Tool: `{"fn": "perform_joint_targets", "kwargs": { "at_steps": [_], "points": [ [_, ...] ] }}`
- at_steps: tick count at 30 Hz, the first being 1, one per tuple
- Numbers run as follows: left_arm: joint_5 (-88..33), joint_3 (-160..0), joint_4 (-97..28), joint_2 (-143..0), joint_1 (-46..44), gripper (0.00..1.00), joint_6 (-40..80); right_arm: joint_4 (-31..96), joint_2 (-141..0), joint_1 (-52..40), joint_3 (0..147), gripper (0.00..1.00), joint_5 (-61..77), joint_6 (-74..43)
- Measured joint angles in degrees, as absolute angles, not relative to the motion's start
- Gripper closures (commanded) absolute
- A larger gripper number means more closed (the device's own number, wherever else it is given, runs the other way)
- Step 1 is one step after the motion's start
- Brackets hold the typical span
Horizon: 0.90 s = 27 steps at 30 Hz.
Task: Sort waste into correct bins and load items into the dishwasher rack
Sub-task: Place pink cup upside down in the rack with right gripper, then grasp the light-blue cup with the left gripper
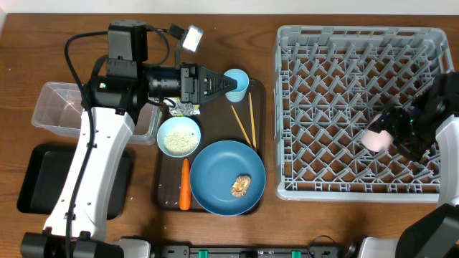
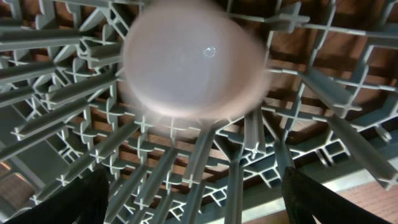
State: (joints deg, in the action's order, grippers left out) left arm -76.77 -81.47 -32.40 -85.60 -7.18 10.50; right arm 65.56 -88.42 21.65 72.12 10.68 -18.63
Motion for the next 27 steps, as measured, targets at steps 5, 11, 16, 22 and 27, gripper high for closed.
{"fn": "perform_joint_targets", "kwargs": {
  "at_steps": [5, 11, 16, 22, 27],
  "points": [
    [-74.63, -81.47, -32.82, -85.60, -7.18, 0.34, 10.50, 66.83, -87.20, 21.63, 75.24, 0.21, 11.62, -17.28],
    [-55.00, -81.47, -37.08, -85.62, -9.39, 0.34, 8.43, 63.94, -81.41, 21.52, 75.53, 0.19, 23.22, -9.54],
    [-27.83, -81.47, -35.68, -87.68, -17.34, 0.34, 4.40, 61.52, -74.48, 20.25, 75.77, 0.18, 30.06, -6.42],
    [-11.40, -81.47, -29.67, -98.02, -21.91, 0.34, 2.39, 61.76, -68.36, 17.26, 76.01, 0.17, 33.08, -5.41],
    [-6.52, -81.45, -23.79, -106.67, -21.15, 0.35, 3.57, 63.02, -67.68, 15.70, 76.03, 0.17, 33.71, -5.34]
  ]
}}
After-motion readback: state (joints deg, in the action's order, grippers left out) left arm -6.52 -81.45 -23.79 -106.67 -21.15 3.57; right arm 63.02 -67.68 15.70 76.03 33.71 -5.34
